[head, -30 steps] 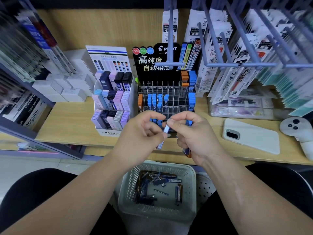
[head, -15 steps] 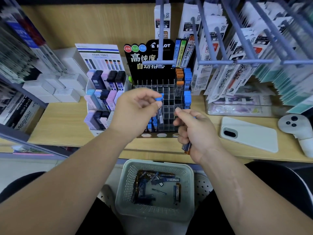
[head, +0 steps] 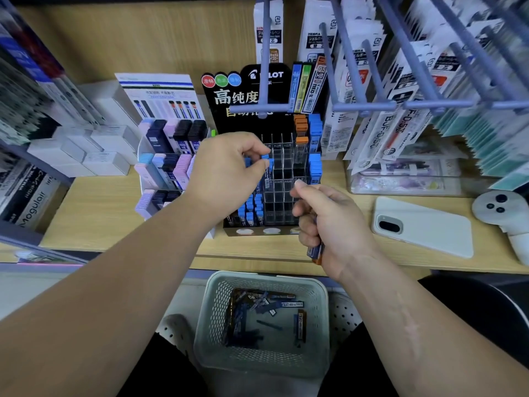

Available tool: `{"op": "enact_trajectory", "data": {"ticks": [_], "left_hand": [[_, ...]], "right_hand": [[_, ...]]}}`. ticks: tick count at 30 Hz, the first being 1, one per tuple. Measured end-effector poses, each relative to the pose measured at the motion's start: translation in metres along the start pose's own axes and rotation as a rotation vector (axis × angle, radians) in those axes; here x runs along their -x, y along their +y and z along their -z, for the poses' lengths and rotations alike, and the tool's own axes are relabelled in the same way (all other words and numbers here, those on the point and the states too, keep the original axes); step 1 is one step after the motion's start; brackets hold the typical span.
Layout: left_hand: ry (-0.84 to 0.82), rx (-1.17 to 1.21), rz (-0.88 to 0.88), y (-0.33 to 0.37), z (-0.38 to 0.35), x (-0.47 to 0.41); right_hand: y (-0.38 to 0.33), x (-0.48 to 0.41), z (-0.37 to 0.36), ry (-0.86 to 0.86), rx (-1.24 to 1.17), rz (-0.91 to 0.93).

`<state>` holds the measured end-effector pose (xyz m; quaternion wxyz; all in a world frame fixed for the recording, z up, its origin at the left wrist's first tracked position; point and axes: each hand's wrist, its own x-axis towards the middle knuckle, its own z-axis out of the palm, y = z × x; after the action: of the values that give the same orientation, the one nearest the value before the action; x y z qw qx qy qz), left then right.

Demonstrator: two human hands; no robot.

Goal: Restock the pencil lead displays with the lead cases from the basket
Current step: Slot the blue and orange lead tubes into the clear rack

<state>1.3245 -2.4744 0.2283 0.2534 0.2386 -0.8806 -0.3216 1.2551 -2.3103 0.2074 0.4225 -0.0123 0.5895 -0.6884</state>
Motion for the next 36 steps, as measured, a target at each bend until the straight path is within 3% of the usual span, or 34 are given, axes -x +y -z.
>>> {"op": "enact_trajectory", "data": {"ticks": [20,27,31,36], "left_hand": [[-0.118,-0.331,-0.018,-0.001,-0.013,-0.016],[-0.114,-0.336,-0.021,0.005,-0.007,-0.013],[-0.018,-0.159,0.003,0.019,-0.001,0.011],[-0.312,0.25,0.371,0.039,-0.011,0.055]], "right_hand": [[-0.006,0.003,-0.002,-0.016,-0.041,-0.054],[-0.011,0.001,0.0,-0.106,-0.387,-0.107],[-0.012,-0.004,-0.002,-0.06,-0.497,-0.057],[-0.01,-0.005,-0.005,0.009,-0.385,0.033]]}}
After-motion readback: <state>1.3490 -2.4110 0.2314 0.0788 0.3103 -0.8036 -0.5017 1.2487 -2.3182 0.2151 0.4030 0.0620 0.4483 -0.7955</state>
